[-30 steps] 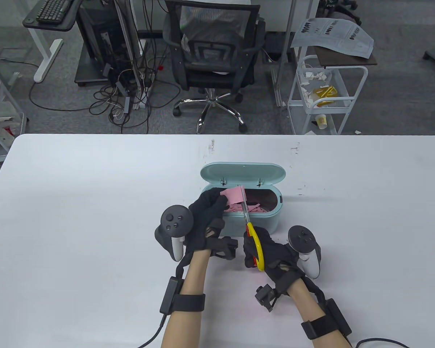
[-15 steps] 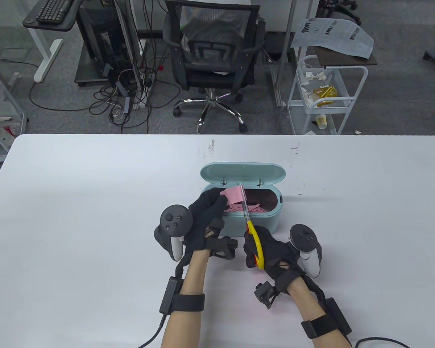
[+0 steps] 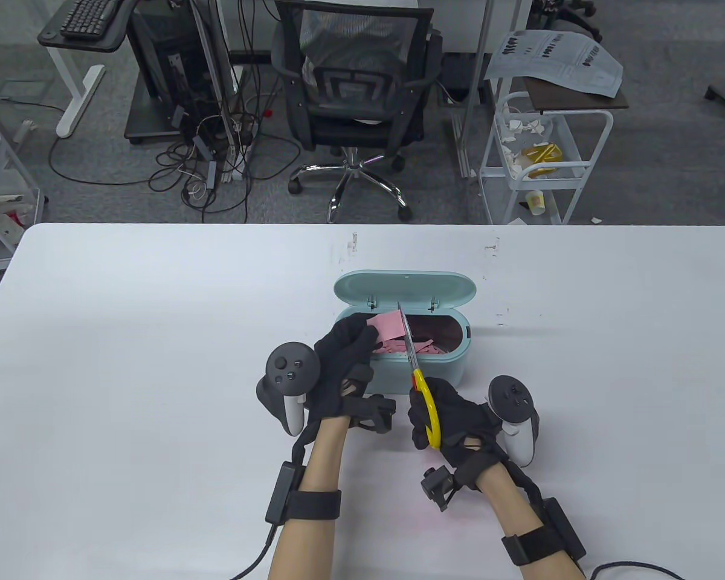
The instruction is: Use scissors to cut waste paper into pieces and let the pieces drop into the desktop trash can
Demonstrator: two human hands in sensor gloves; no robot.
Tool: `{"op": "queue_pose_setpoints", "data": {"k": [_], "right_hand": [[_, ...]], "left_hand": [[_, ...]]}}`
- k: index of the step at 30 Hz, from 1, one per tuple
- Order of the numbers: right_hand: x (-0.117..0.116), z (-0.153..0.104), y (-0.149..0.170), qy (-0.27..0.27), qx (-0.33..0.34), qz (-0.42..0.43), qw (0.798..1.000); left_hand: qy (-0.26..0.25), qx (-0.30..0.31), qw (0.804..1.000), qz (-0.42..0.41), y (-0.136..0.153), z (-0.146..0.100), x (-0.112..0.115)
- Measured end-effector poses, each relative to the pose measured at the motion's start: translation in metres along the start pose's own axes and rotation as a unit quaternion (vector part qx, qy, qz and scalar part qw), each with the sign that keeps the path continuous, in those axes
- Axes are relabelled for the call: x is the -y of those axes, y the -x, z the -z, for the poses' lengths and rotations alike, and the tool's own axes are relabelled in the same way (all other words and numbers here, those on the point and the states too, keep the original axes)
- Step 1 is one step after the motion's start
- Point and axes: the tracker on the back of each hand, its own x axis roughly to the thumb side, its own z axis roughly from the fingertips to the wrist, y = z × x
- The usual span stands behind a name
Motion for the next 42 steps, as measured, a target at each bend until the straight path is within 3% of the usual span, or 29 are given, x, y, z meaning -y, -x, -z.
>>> {"op": "queue_pose_setpoints", "data": {"k": [4,10,42], "right_hand": [[0.005,-0.002,0.004,0.008,0.005,0.019,1.000],[0.003,-0.008,0.009,-0.105,-0.009,0.004,0.994],[-0.016,0.000,0.002,-0.056,-0.002,-0.022,0.998]], "left_hand": [[-0.001,0.000,1.000,-0.001,0.000,0.000,0.000],[-0.002,0.000,1.000,-0.001,0.000,0.000,0.000],[-0.010,-0.004,1.000,-0.007,0.002,-0.001,-0.001]]}}
